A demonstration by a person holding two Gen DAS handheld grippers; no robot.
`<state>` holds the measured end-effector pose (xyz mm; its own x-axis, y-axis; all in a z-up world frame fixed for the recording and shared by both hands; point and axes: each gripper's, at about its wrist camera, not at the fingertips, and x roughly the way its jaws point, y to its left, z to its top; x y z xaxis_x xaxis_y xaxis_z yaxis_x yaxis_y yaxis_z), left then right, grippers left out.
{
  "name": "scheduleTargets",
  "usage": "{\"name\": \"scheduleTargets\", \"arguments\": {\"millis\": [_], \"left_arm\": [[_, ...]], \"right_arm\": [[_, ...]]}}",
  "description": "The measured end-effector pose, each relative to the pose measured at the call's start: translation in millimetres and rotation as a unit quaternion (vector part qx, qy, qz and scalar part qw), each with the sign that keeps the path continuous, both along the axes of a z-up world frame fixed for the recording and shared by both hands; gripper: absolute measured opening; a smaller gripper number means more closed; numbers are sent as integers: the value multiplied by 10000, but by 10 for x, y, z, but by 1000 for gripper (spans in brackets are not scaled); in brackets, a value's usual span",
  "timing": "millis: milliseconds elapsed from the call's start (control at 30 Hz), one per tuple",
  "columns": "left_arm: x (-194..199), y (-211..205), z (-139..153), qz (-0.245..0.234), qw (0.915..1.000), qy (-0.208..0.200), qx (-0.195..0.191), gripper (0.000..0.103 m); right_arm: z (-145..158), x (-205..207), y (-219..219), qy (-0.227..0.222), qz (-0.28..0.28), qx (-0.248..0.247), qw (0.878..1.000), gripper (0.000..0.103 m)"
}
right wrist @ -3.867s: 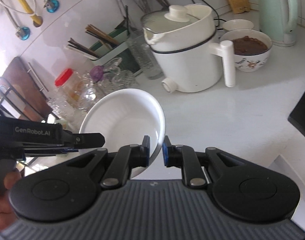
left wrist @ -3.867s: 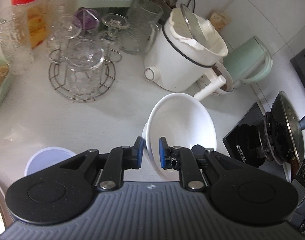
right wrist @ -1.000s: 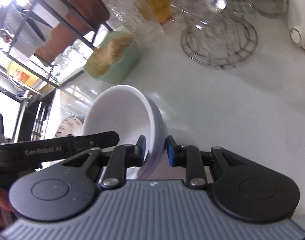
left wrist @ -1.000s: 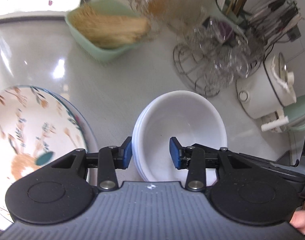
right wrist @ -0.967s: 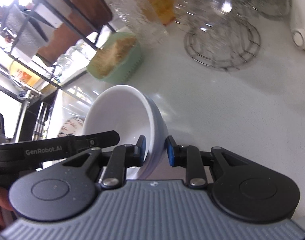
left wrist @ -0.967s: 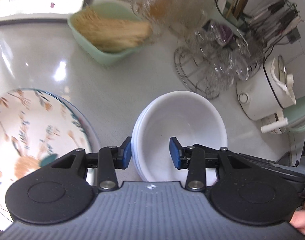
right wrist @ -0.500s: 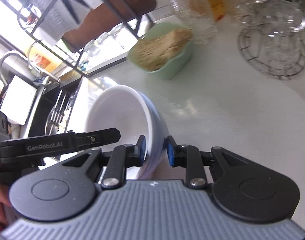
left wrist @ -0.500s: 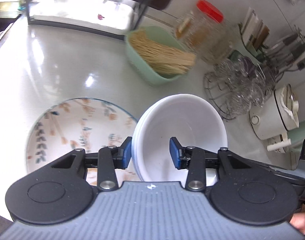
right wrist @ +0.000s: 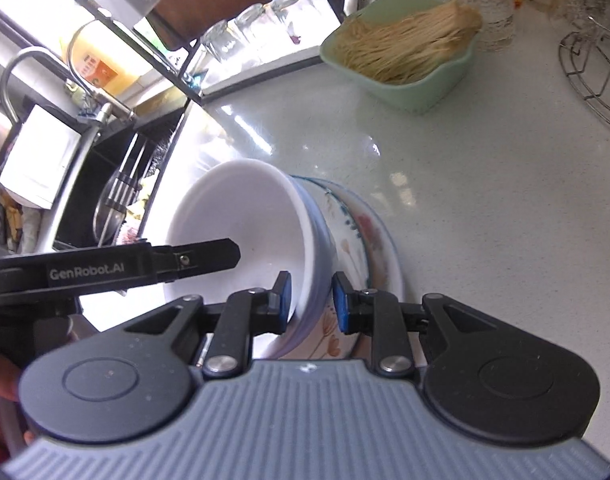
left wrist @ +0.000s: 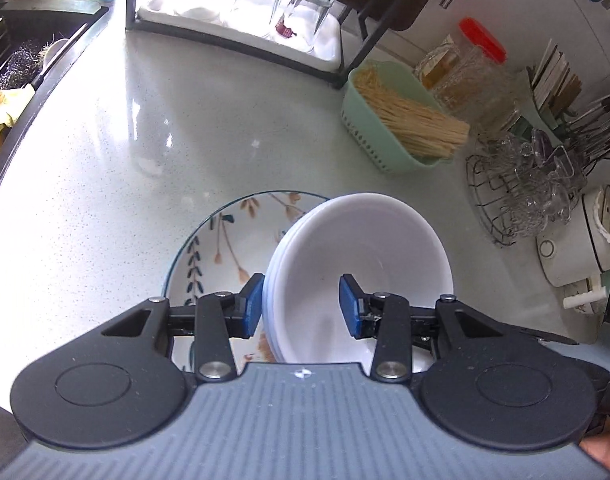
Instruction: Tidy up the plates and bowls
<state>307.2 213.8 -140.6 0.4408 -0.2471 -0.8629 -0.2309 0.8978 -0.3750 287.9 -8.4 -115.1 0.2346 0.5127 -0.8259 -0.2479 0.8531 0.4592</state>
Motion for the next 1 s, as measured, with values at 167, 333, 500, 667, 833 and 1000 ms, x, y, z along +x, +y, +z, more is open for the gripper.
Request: {"name": "scheduleTargets", "arguments": {"millis": [167,333,500,667,833,1000], "left_arm": [[14,43,-61,-239,9996,84,91,46],[-5,118,-13,-289,9994,91,150,59],[-63,186,190,-285,9989,-61,372,61],[-185,156,503,-261,9974,-324,596,63],[-377,32,812,-283,9931,-604,968,81],[-679,-14,1105,-258,9884,-876,1214,95]], "right_arm": [[-4,-27,47,-72,-216,-44,9997,27],[99,-73,30,-314,-455,-236,9982,27],[335,-157,-19,-780,-529,-398,9948,28],[611,-272,-99,-1251,-473,-397,9902,38],[879,-449,-188,-1815,-403,-524,9812,88],[1081,-660,-316,-2123,-364,-573,9748,88]]}}
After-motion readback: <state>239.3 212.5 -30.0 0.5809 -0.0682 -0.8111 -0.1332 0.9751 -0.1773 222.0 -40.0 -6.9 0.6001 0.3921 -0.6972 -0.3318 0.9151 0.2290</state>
